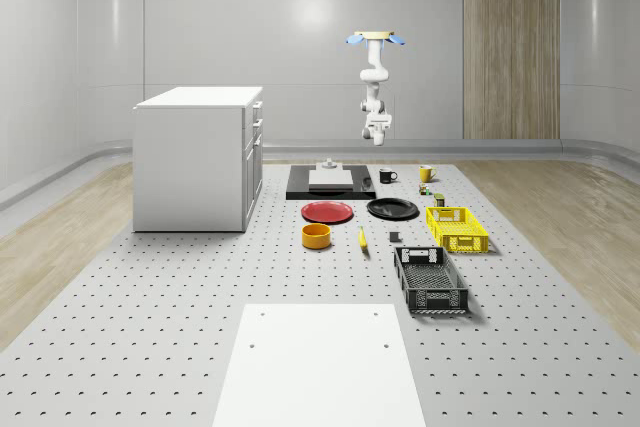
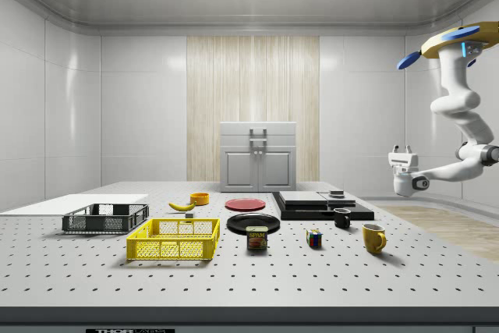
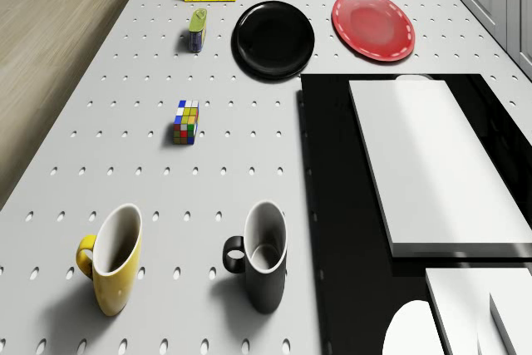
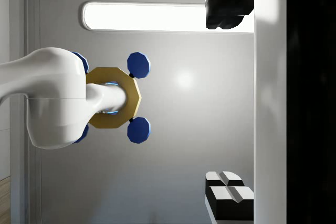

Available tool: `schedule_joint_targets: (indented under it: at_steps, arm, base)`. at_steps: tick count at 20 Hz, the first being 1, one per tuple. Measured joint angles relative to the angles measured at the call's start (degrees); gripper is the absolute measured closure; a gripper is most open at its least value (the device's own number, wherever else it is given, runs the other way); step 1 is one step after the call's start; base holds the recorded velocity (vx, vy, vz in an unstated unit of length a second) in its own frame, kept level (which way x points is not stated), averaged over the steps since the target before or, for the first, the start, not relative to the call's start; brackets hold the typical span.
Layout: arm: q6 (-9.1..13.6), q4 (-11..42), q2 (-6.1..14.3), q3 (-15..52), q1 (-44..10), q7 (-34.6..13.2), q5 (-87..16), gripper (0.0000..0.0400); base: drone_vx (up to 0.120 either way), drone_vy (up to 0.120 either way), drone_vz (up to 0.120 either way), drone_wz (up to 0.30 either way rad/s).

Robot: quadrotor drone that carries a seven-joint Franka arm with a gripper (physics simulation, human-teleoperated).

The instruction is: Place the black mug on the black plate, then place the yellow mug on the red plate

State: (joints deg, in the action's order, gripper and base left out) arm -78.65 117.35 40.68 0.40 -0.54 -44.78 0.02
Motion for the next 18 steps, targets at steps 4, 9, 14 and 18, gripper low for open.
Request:
schedule_joint_targets:
  at_steps: [4, 9, 14, 18]
  arm:
    - [-0.17, 0.12, 0.12, 0.13, -0.05, -0.02, -0.16, 0.0]
    - [-0.39, 0.27, 0.27, 0.46, -0.16, -0.07, -0.62, 0.0]
    - [-0.61, 0.43, 0.43, 1.23, -0.4, -0.21, -1.69, 0.0]
    - [-0.8, 0.62, 0.57, 2.52, -0.8, -0.44, -3.51, 0.0]
  base:
    - [0.12, 0.0, 0.0, 0.0]
    - [0.12, 0.0, 0.0, 0.0]
    - [0.12, -0.088, 0.0, 0.0]
    - [0.12, -0.08, 0.0, 0.0]
